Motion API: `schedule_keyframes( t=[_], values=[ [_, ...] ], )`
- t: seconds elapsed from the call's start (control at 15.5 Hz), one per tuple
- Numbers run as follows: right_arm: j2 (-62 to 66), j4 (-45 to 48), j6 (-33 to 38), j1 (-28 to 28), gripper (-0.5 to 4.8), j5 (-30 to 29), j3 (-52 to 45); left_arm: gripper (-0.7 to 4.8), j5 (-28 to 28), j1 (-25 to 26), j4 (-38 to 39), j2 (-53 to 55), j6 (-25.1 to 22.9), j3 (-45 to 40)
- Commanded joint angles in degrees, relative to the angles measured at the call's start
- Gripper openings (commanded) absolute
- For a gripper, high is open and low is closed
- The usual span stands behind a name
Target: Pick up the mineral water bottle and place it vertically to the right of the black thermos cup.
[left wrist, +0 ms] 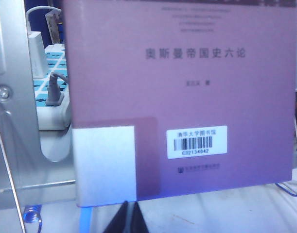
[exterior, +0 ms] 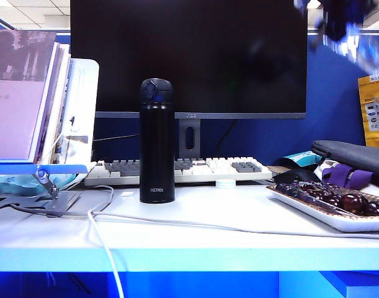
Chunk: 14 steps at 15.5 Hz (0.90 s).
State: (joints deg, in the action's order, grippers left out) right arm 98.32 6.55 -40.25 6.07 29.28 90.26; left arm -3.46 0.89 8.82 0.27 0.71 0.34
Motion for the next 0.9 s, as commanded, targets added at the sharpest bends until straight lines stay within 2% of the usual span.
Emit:
schedule_keyframes(
  t=[0.06,0.32,0.52,0.71,0.9],
  values=[
    [-10.5,1.9,5.2,1.6,1.39,-0.6,0.6,-0.04,-0.3,0.0,0.5,-0.2,-0.2,0.0],
    [-22.6,-4.6,8.6,4.2,1.39,-2.7,0.6,-0.04,-0.3,0.0,0.5,-0.2,-0.2,0.0],
    [-29.6,-10.9,11.6,5.0,1.39,-7.1,0.6,-0.04,-0.3,0.0,0.5,-0.2,-0.2,0.0],
    [-35.3,-16.3,16.6,5.6,1.39,-13.7,0.6,-0.04,-0.3,0.0,0.5,-0.2,-0.2,0.0],
    [-38.4,-21.7,27.4,5.7,1.38,-24.3,0.6,-0.04,-0.3,0.0,0.5,-0.2,-0.2,0.0]
  ],
)
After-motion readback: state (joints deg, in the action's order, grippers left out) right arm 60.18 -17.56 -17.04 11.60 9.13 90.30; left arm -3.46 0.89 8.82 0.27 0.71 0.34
